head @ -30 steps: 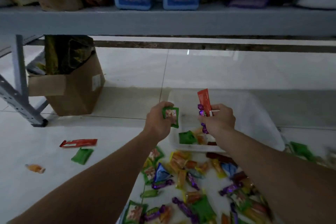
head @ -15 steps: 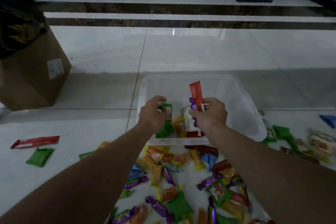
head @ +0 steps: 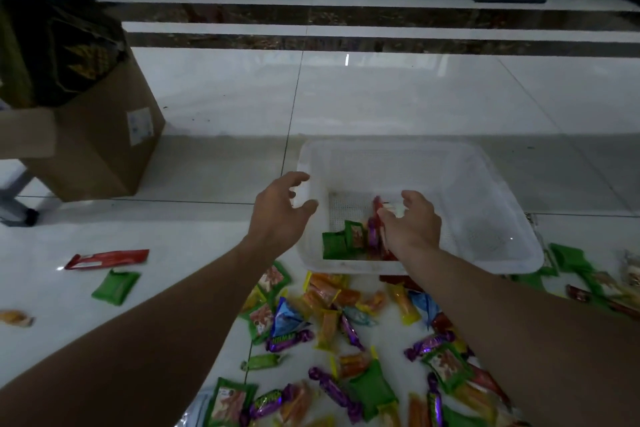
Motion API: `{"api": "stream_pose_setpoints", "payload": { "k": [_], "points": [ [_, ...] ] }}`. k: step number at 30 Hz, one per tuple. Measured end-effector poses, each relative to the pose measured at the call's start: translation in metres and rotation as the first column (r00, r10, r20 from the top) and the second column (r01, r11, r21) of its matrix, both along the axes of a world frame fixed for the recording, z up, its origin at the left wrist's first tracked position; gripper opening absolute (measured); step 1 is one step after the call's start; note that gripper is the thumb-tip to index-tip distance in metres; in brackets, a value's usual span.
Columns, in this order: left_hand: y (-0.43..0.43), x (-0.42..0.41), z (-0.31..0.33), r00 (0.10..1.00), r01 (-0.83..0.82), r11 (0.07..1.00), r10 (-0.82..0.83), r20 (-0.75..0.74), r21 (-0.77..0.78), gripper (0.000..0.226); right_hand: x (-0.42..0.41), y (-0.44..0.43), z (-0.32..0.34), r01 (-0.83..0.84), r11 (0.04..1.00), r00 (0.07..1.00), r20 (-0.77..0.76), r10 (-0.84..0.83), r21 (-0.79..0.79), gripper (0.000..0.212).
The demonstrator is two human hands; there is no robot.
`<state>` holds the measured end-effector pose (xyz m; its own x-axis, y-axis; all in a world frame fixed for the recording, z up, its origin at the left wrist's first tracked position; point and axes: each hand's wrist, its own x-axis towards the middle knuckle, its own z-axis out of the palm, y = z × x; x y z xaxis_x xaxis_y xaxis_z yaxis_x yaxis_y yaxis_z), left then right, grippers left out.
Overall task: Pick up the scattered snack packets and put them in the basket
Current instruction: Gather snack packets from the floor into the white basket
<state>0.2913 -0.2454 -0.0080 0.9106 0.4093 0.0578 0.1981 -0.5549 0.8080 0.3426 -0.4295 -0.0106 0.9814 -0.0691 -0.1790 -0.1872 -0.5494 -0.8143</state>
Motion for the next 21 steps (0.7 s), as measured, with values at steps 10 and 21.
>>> {"api": "stream_pose_setpoints", "payload": {
  "k": [10,21],
  "points": [
    [0.078,-0.069,0.031,0.986,-0.160,0.982,0.164,0.033,-0.104,0.041,-0.050,0.070,0.029,-0.251,0.968,0.963,0.097,0.251,-0.014,0.057],
    [0.184,-0.203,0.043,0.916,-0.400,0.906,0.400,-0.029,-0.137,0.044,-0.131,0.199,0.040,-0.449,0.891,0.892,0.101,0.441,0.064,0.060]
  ]
}}
